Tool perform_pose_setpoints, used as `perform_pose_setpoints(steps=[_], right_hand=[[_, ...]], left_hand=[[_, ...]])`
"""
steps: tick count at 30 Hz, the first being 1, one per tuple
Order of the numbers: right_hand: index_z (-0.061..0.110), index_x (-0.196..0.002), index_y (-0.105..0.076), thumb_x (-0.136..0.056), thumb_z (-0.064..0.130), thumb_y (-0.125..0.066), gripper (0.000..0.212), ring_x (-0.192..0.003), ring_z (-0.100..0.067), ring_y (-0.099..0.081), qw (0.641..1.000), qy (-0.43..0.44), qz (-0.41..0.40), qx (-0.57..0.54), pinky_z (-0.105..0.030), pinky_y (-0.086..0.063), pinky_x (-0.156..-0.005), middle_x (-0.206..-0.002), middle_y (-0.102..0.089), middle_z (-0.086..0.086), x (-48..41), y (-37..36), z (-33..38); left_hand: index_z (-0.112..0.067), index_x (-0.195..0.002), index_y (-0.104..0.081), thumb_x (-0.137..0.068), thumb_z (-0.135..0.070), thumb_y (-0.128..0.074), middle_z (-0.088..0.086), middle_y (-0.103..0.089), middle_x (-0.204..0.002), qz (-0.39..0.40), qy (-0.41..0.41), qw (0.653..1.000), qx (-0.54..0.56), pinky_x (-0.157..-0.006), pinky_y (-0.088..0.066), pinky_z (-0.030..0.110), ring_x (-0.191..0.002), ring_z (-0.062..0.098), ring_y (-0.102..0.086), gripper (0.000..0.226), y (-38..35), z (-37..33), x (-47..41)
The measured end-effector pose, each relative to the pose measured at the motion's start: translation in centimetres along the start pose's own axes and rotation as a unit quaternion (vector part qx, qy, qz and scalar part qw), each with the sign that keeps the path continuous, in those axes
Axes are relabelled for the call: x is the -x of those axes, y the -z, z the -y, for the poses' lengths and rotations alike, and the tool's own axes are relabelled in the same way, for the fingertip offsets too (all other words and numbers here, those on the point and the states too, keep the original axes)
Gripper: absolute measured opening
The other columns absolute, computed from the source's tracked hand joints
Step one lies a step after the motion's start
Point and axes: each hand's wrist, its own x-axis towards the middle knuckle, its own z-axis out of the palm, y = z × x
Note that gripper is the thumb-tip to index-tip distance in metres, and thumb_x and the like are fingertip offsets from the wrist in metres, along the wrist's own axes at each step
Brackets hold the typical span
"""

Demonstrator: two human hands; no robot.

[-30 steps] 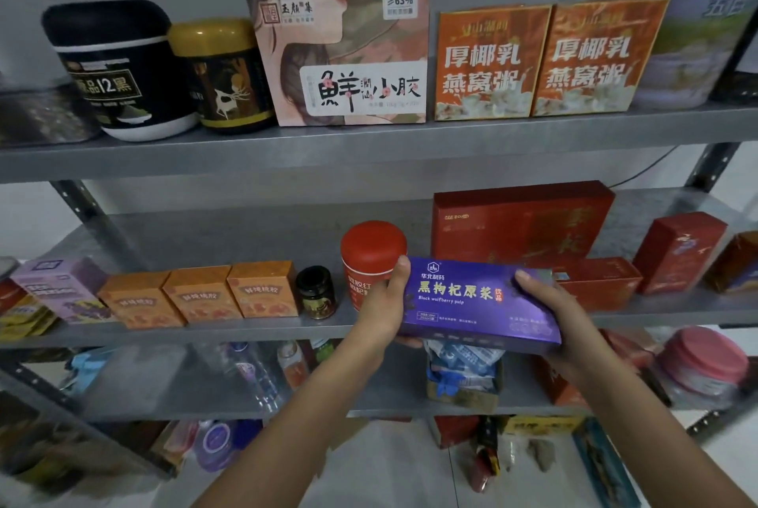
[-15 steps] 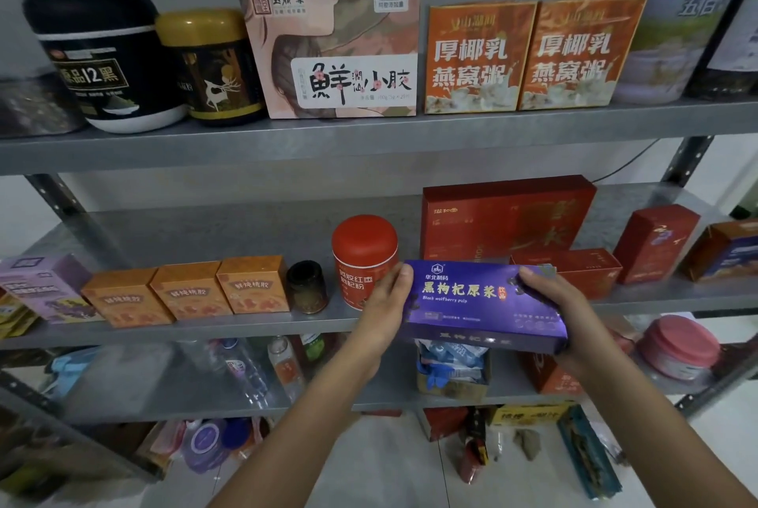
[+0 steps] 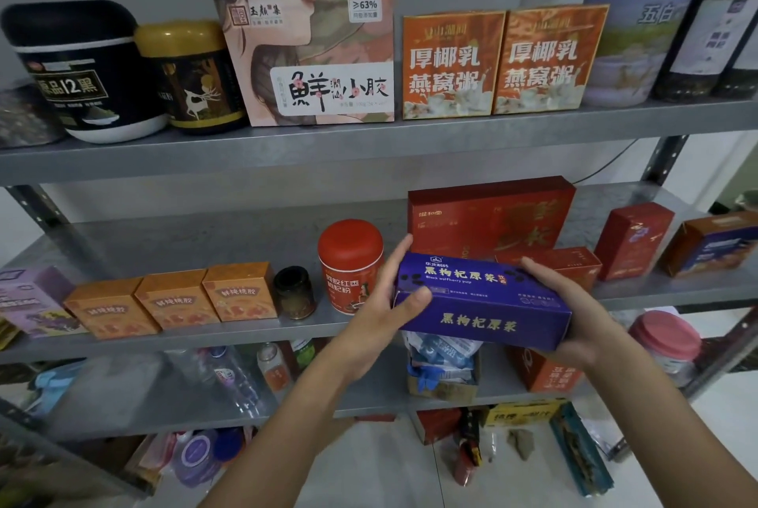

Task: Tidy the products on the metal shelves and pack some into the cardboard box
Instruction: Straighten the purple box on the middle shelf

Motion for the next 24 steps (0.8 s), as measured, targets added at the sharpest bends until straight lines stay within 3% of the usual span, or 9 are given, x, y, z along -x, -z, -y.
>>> perform_pose_setpoints(steps=[3,5,7,11,13,16,19,22,24], right_hand=[[0.015,-0.116,-0.059,-0.092,0.057,-0.045,0.05,-0.077,-0.022,-0.073,0.997,0.061,0.0,0.05,-0.04,-0.059,-0.069,-0.099,-0.074,-0.011,0.2,-0.5,-0.3],[0.037,-0.137,-0.045,-0.084,0.079,-0.034,0.068,-0.102,-0.01,-0.067,0.974,0.167,-0.008,0.15,-0.034,-0.055,-0.078,-0.132,-0.061,0.0,0.1,-0.4,-0.8],[0.059,-0.138,-0.034,-0.063,0.096,-0.034,0.084,-0.121,0.006,-0.05,0.935,0.256,0.031,0.242,-0.025,-0.049,-0.085,-0.15,-0.036,0.017,0.3,0.1,-1.0],[0.058,-0.143,-0.022,-0.058,0.088,-0.057,0.096,-0.143,0.004,-0.022,0.846,0.35,0.107,0.387,-0.033,-0.034,-0.107,-0.154,-0.021,0.029,0.8,1.7,-0.9],[0.057,-0.143,-0.017,-0.054,0.079,-0.071,0.107,-0.141,0.006,-0.022,0.82,0.362,0.122,0.425,-0.027,-0.035,-0.106,-0.154,-0.02,0.029,0.7,2.2,-0.8],[0.048,-0.144,-0.024,-0.058,0.063,-0.08,0.105,-0.134,0.005,-0.036,0.818,0.386,0.076,0.418,-0.014,-0.042,-0.098,-0.148,-0.033,0.027,-0.2,2.4,-1.1],[0.025,-0.142,-0.035,-0.059,0.069,-0.077,0.103,-0.12,0.003,-0.052,0.835,0.393,0.034,0.384,-0.012,-0.047,-0.089,-0.131,-0.049,0.032,-0.7,2.3,-1.3],[0.014,-0.121,-0.051,-0.053,0.083,-0.069,0.099,-0.099,0.008,-0.062,0.848,0.395,-0.001,0.352,-0.009,-0.05,-0.08,-0.103,-0.064,0.034,-0.6,1.9,-1.3],[0.018,-0.107,-0.058,-0.055,0.089,-0.059,0.088,-0.09,0.01,-0.064,0.841,0.407,-0.026,0.356,-0.006,-0.048,-0.074,-0.093,-0.067,0.033,-0.6,1.3,-1.1]], left_hand=[[-0.036,-0.144,-0.032,-0.076,-0.046,-0.058,0.001,-0.061,-0.122,-0.05,-0.002,0.999,0.02,-0.079,-0.057,0.025,-0.099,0.009,-0.068,0.074,-0.7,-0.5,-0.1],[-0.027,-0.144,-0.037,-0.078,-0.043,-0.055,0.002,-0.069,-0.111,-0.084,0.001,0.994,0.074,-0.075,-0.057,0.023,-0.092,0.008,-0.07,0.07,-0.9,-0.5,-0.2],[-0.019,-0.14,-0.044,-0.079,-0.042,-0.055,0.0,-0.074,-0.099,-0.108,0.007,0.986,0.128,-0.074,-0.057,0.022,-0.088,0.007,-0.07,0.066,-0.9,-0.5,-0.3],[-0.012,-0.108,-0.06,-0.078,-0.04,-0.054,0.002,-0.075,-0.083,-0.112,0.045,0.969,0.214,-0.075,-0.057,0.03,-0.075,0.01,-0.07,0.041,-1.6,-1.3,-0.2],[-0.01,-0.096,-0.062,-0.077,-0.039,-0.057,0.007,-0.074,-0.083,-0.115,0.073,0.961,0.241,-0.086,-0.053,0.038,-0.078,0.016,-0.068,0.035,-2.0,-1.6,-0.1],[-0.012,-0.092,-0.063,-0.072,-0.042,-0.063,0.008,-0.072,-0.089,-0.108,0.1,0.956,0.254,-0.1,-0.046,0.041,-0.085,0.019,-0.065,0.035,-2.1,-1.9,-0.1],[-0.015,-0.099,-0.072,-0.08,-0.046,-0.061,0.004,-0.075,-0.094,-0.089,0.109,0.972,0.19,-0.075,-0.056,0.024,-0.083,0.011,-0.072,0.038,-2.1,-2.2,0.1],[-0.036,-0.144,-0.034,-0.074,-0.055,-0.068,-0.004,-0.065,-0.125,-0.052,0.089,0.993,0.064,-0.082,-0.054,0.022,-0.106,0.007,-0.066,0.08,-2.0,-2.5,0.6],[-0.044,-0.135,-0.028,-0.076,-0.052,-0.06,-0.009,-0.062,-0.119,-0.033,0.058,0.997,-0.03,-0.077,-0.054,0.018,-0.097,-0.001,-0.067,0.068,-2.0,-2.8,1.0]])
